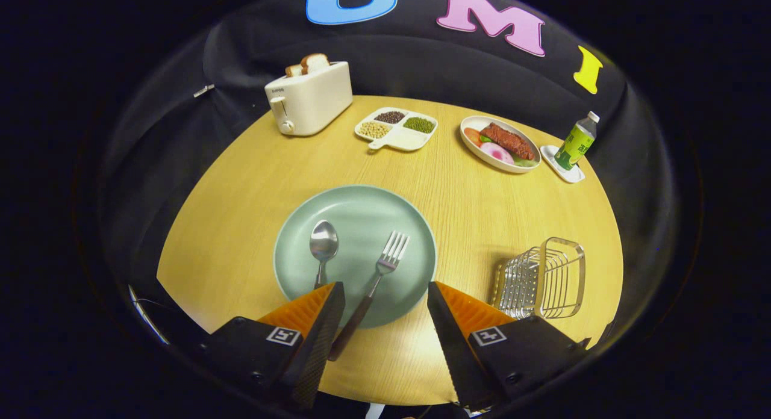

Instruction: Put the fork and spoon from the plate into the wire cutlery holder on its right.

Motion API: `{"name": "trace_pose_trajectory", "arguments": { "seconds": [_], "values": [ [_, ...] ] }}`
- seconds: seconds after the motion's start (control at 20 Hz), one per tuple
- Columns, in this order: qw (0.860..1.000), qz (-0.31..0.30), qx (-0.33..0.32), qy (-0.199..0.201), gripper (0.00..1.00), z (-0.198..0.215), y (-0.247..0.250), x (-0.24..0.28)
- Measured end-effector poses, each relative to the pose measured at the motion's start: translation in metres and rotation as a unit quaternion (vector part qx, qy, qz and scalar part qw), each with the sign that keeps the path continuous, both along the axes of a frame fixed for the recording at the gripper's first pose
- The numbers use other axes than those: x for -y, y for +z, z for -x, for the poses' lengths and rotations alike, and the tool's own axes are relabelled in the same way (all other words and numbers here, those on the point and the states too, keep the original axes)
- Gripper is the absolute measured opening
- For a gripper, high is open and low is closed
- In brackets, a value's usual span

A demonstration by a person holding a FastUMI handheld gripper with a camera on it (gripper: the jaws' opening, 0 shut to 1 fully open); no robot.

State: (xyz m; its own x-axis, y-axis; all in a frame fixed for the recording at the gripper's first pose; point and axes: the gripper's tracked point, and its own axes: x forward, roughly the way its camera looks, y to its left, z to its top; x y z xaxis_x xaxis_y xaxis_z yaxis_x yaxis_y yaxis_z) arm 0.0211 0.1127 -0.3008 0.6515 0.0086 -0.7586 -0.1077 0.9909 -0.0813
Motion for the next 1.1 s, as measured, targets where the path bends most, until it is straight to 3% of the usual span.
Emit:
{"name": "trace_pose_trajectory", "arguments": {
  "seconds": [0.25,0.6,0.75,0.8,0.95,1.1],
  "values": [
    [0.999,0.013,-0.038,0.014,0.69,-0.006,-0.025,-0.011],
    [0.990,0.020,-0.138,-0.001,0.54,-0.002,-0.067,-0.015],
    [0.987,0.031,-0.155,0.001,0.33,-0.006,-0.074,-0.014],
    [0.987,0.036,-0.156,0.004,0.30,-0.007,-0.068,-0.012],
    [0.987,0.014,-0.157,0.026,0.12,-0.012,-0.071,-0.017],
    [0.986,0.001,-0.161,0.036,0.07,-0.009,-0.070,-0.013]
  ]
}}
